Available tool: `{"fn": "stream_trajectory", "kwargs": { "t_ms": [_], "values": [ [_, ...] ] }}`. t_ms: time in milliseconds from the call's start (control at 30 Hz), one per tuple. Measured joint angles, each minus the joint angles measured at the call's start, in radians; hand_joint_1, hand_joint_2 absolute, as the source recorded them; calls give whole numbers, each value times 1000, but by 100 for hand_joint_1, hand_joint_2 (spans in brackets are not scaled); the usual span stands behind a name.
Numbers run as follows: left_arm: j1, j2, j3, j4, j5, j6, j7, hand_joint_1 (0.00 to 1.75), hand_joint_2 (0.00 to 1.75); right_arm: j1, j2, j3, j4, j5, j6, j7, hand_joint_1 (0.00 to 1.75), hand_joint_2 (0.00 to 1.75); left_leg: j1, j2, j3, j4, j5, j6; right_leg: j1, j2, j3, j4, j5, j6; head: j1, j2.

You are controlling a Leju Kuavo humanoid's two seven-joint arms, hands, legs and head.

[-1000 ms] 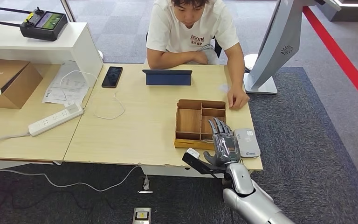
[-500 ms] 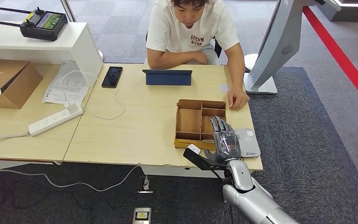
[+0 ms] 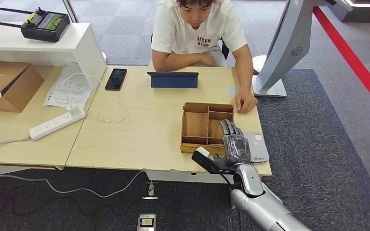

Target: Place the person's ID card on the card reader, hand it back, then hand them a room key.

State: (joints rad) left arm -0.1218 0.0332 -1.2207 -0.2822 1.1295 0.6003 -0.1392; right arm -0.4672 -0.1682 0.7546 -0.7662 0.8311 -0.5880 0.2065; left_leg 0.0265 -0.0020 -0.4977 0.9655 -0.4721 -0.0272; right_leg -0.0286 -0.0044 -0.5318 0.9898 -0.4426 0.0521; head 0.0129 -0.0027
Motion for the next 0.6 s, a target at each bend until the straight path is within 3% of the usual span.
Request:
{"fn": "stream_trajectory", "kwargs": {
  "t_ms": [600],
  "values": [
    [0,0,0,0,0,2,-6,0,0,0,-14,-1,-1,-24,0,8,0,175,0,0,0,0,0,0,0,0,0,0,0,0,0,0]
  ]
}}
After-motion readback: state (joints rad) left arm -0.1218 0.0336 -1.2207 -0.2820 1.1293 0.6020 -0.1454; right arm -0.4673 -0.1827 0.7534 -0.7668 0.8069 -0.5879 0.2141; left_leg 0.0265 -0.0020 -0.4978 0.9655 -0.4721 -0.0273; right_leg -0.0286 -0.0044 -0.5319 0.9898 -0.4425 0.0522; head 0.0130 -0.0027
